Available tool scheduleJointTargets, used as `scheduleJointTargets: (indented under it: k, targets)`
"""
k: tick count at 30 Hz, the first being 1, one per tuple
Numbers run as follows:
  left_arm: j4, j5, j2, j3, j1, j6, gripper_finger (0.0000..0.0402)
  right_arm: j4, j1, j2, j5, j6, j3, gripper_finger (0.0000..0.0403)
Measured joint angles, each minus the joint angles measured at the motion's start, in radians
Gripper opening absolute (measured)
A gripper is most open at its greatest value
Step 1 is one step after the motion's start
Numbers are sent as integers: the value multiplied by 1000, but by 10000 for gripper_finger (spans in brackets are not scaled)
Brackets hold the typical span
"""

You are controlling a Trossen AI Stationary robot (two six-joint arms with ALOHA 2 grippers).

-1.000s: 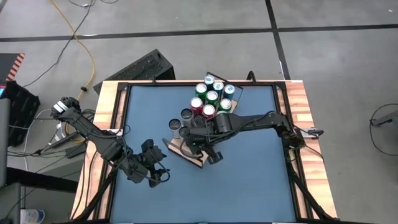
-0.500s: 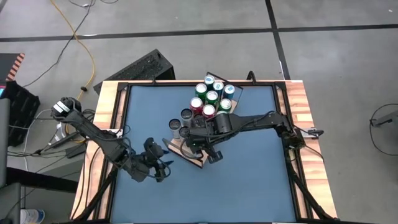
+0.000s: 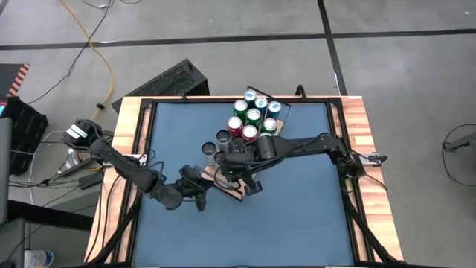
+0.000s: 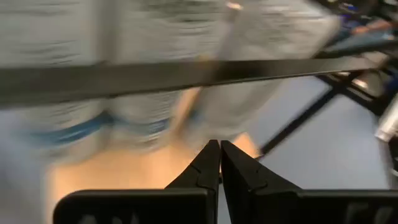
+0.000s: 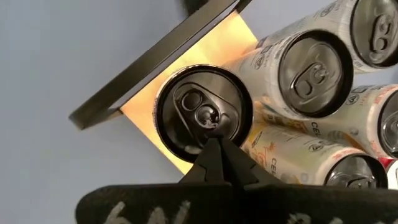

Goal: Place canned beverage on shelf
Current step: Put white blue soda can on the shelf aligned with the other white blue soda cans

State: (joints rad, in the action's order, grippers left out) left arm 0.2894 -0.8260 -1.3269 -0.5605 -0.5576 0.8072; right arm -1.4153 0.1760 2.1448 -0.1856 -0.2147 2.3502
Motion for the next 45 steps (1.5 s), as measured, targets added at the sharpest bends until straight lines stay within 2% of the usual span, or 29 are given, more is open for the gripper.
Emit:
scheduleJointTargets:
  k: [3, 11, 19, 45]
  targets:
    - [67, 57, -84, -58, 10, -78, 0, 9, 0, 1, 0, 7, 0, 0]
    - [72, -53, -256, -151, -34, -31, 0, 5, 2, 1, 0, 36, 0, 0]
    - [76, -76, -395, -221, 13, 18, 0, 4, 13, 1, 0, 43, 0, 0]
    - [62, -102, -403, -232, 104, -35, 0, -49, 34, -1, -3, 113, 1, 0]
